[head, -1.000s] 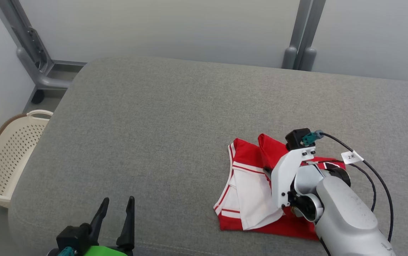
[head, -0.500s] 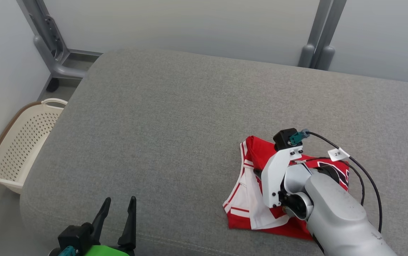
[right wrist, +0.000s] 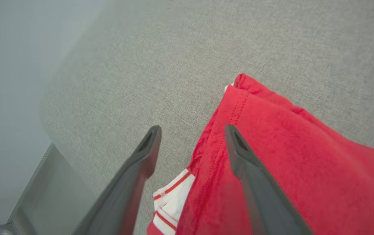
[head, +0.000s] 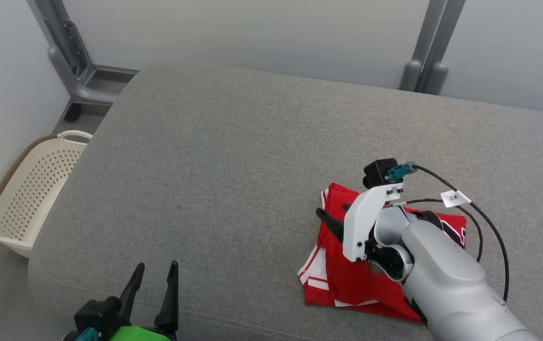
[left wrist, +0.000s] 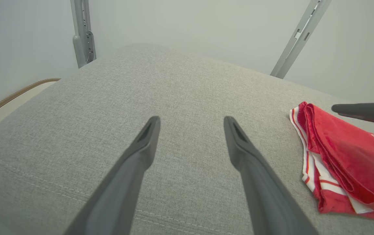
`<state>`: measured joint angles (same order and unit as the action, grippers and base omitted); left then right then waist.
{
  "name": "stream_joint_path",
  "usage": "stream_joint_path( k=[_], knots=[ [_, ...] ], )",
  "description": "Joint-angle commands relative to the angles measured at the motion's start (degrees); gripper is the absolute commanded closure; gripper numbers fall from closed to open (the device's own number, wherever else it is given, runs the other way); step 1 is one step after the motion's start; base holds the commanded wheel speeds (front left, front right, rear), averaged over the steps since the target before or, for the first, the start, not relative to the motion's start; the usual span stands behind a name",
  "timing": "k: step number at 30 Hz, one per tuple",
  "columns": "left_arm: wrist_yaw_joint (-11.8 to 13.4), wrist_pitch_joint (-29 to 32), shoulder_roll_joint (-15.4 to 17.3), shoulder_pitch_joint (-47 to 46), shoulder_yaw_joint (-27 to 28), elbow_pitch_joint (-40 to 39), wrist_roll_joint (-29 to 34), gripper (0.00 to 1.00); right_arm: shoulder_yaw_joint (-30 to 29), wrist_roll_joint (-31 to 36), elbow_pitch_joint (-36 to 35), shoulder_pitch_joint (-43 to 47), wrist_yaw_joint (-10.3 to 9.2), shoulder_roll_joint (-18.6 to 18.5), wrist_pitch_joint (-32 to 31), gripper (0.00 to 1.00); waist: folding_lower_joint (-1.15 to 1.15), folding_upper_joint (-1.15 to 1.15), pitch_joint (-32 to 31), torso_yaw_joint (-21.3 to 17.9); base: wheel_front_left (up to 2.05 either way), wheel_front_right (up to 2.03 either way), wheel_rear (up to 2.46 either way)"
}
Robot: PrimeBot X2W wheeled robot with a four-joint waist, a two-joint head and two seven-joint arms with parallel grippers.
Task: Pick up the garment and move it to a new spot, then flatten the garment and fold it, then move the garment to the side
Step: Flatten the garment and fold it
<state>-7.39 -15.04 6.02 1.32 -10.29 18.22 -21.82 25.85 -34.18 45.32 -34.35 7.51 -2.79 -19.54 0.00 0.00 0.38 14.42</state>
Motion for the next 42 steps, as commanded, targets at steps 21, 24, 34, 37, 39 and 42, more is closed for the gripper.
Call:
stream_joint_path(
  k=[21,24,34,37,39,42],
  knots=[
    [-0.2,-0.2,0.0,3.1,3.0,-1.8,1.0,0.0,-26.5,18.3,9.0,-1.0,-0.05,-1.5,10.6,0.0,0.0,0.0,-3.4,-6.9,0.0,0.0,0.0],
    [-0.1,-0.2,-0.3,3.2,2.9,-1.9,1.0,0.0,-31.9,22.0,5.6,1.7,-0.05,-1.4,8.8,0.0,0.0,0.0,-3.4,-8.1,0.0,0.0,0.0],
    [-0.1,-0.2,-0.5,2.0,1.8,-1.5,0.9,0.0,-38.0,24.2,-13.0,14.0,-0.04,-0.1,-0.7,0.0,0.0,0.0,-2.8,-9.7,0.0,0.0,0.0],
    [-0.1,-0.2,-0.3,1.7,1.3,-1.2,0.7,0.0,-34.9,20.8,-17.7,17.3,-0.04,-0.1,-2.1,0.0,0.0,0.0,-2.7,-9.4,0.0,0.0,0.0],
    [-0.1,-0.2,-0.1,1.5,1.1,-1.0,0.5,0.0,-30.7,17.5,-22.2,20.6,-0.04,-0.1,-3.1,0.0,0.0,0.0,-2.7,-8.9,0.0,0.0,0.0],
    [-0.1,-0.2,0.0,1.6,1.0,-0.9,0.4,0.0,-28.0,15.3,-25.2,22.6,-0.05,-0.2,-3.5,0.0,0.0,0.0,-2.7,-8.6,0.0,0.0,0.0]
  ],
)
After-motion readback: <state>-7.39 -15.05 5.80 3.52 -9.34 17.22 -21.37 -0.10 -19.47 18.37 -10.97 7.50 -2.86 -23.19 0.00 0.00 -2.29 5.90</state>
